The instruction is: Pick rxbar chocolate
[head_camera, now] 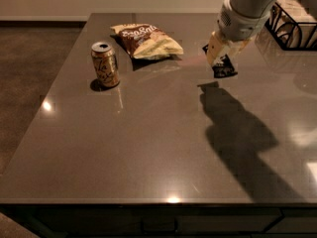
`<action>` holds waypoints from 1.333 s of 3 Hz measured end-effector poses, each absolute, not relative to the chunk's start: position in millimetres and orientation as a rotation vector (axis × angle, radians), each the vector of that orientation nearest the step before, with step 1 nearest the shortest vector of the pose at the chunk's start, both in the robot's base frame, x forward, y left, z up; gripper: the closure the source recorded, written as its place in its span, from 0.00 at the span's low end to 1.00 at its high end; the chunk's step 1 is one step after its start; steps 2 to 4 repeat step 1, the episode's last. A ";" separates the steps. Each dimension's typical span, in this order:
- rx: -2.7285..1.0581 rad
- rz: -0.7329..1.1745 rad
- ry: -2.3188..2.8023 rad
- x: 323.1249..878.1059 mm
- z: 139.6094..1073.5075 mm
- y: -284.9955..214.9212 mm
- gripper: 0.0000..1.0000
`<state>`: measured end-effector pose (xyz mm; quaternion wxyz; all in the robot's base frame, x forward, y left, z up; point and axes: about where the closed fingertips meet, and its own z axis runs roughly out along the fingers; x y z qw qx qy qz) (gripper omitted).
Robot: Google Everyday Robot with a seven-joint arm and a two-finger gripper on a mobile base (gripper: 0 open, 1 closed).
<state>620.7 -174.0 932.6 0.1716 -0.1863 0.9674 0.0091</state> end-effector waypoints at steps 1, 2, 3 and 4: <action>-0.554 0.021 2.724 619.7 942.1 -173.4 1.00; -0.554 0.021 2.724 619.7 942.1 -173.4 1.00; -0.554 0.021 2.724 619.7 942.1 -173.4 1.00; -0.554 0.021 2.724 619.7 942.1 -173.4 1.00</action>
Offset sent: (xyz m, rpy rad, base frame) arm 0.0000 0.0000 0.0000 0.0000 0.0000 0.0000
